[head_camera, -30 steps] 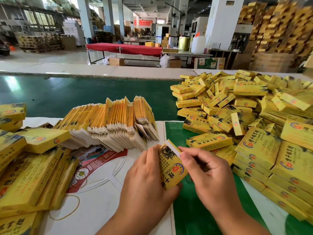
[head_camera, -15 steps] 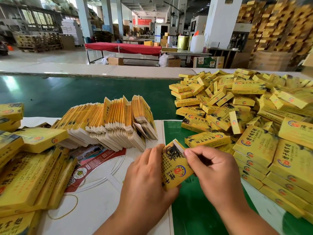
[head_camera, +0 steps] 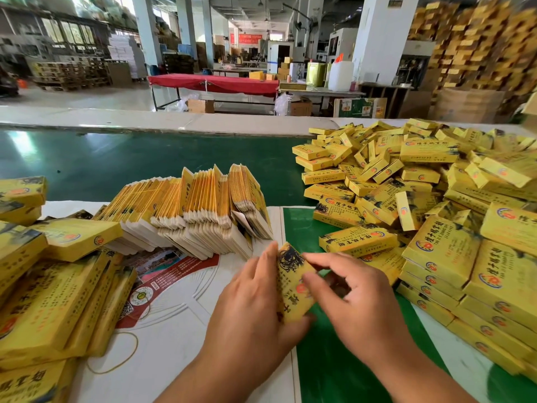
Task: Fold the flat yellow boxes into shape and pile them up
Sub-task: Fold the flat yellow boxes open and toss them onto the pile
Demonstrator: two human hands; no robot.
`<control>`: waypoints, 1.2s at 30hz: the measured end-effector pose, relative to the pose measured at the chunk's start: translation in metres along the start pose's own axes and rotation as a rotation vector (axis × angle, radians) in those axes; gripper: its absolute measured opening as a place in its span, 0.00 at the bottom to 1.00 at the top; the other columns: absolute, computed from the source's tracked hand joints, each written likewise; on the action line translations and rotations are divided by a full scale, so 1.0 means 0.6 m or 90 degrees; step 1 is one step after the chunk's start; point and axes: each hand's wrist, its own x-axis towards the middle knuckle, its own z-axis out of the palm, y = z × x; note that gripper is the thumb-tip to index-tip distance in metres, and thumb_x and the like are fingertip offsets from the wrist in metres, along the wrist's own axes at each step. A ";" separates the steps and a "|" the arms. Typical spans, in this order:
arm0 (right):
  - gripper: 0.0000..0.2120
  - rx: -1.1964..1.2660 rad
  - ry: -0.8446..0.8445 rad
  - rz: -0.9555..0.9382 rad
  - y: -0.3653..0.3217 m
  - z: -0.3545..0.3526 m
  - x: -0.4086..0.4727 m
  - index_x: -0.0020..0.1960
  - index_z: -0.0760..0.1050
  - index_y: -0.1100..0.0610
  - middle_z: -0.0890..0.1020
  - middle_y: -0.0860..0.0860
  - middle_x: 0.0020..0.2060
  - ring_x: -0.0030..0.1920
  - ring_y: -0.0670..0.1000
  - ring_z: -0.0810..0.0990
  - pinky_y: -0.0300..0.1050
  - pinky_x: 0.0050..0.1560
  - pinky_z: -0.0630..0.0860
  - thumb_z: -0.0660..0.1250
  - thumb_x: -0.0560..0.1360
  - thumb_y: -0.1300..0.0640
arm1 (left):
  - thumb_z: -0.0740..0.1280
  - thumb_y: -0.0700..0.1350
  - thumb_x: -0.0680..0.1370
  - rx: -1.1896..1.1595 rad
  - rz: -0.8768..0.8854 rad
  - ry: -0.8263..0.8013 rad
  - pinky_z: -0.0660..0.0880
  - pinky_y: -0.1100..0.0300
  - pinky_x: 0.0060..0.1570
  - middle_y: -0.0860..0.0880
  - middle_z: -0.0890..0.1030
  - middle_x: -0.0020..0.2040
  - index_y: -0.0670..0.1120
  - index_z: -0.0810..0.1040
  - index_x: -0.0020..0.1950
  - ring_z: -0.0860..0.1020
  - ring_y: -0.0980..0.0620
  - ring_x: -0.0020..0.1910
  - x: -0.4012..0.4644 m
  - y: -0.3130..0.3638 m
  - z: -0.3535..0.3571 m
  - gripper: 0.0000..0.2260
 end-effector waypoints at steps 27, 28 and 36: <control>0.14 0.253 -0.103 0.119 0.023 -0.015 0.006 0.55 0.81 0.45 0.86 0.46 0.47 0.51 0.46 0.83 0.40 0.48 0.80 0.66 0.72 0.44 | 0.72 0.61 0.63 -0.409 0.002 0.009 0.83 0.55 0.42 0.57 0.82 0.48 0.58 0.76 0.48 0.82 0.54 0.49 0.021 -0.027 -0.061 0.16; 0.15 0.253 -0.114 0.100 0.023 -0.014 0.003 0.57 0.80 0.45 0.85 0.45 0.48 0.52 0.47 0.83 0.39 0.49 0.80 0.68 0.71 0.45 | 0.73 0.60 0.64 -0.413 0.008 0.005 0.83 0.54 0.42 0.57 0.82 0.47 0.58 0.76 0.48 0.82 0.54 0.49 0.021 -0.027 -0.057 0.16; 0.13 0.171 -0.080 0.037 0.023 -0.012 0.003 0.58 0.79 0.45 0.84 0.40 0.49 0.50 0.46 0.82 0.40 0.49 0.80 0.71 0.74 0.50 | 0.74 0.59 0.65 -0.445 0.031 0.108 0.82 0.58 0.46 0.59 0.82 0.51 0.60 0.69 0.57 0.81 0.54 0.51 0.020 -0.030 -0.043 0.24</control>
